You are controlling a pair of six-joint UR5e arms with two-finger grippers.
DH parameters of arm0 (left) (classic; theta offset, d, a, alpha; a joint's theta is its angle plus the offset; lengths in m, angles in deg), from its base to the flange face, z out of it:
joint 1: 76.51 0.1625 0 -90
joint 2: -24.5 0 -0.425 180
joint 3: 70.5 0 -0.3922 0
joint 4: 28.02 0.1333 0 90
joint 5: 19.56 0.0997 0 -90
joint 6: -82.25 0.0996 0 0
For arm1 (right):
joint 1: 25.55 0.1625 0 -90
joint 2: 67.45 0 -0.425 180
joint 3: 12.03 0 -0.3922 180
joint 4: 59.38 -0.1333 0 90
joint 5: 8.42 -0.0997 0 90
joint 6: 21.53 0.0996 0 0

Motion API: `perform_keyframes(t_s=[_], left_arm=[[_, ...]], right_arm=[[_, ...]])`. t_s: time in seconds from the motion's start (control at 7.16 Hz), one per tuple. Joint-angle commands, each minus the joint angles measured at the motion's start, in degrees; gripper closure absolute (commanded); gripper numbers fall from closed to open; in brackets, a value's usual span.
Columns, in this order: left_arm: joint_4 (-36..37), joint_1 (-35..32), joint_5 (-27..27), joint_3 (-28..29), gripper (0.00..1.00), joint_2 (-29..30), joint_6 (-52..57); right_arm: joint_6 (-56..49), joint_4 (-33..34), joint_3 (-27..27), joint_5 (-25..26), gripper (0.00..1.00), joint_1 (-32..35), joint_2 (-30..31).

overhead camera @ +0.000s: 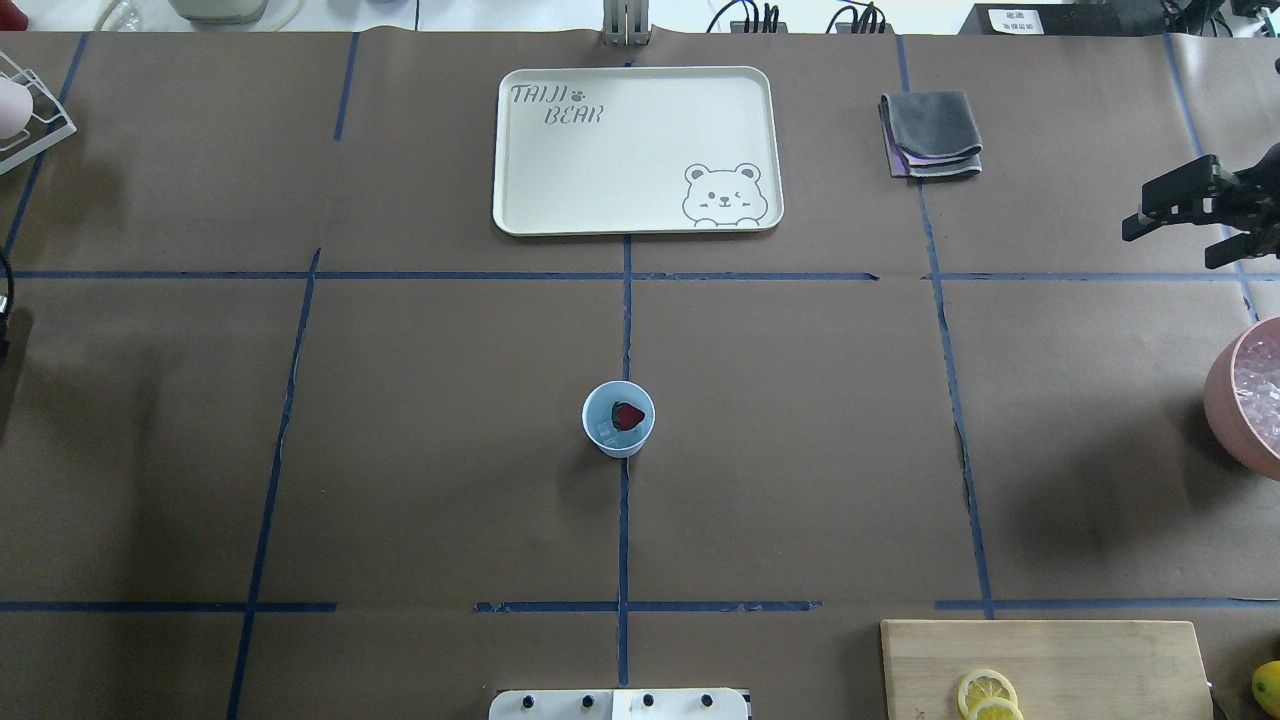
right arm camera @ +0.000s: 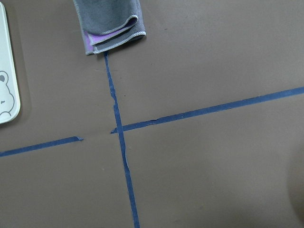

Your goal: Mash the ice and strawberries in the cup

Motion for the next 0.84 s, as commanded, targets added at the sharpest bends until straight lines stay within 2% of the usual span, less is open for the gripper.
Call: perform_keyframes(t_s=[0.0, 0.42, 0.56, 0.7], left_arm=[[-0.2, 0.2, 0.0, 0.1, 0.98, 0.2, 0.0], [-0.3, 0.9, 0.0, 0.0, 0.92, 0.1, 0.1], [-0.3, 0.9, 0.0, 0.1, 0.84, 0.1, 0.2], [-0.3, 0.9, 0.0, 0.1, 0.68, 0.1, 0.2]], right_arm=[[0.0, 0.0, 0.0, 0.0, 0.00, 0.0, 0.0], [0.0, 0.0, 0.0, 0.1, 0.00, 0.0, 0.0], [0.0, 0.0, -0.1, 0.0, 0.00, 0.0, 0.0], [0.0, 0.0, 0.0, 0.0, 0.00, 0.0, 0.0]])
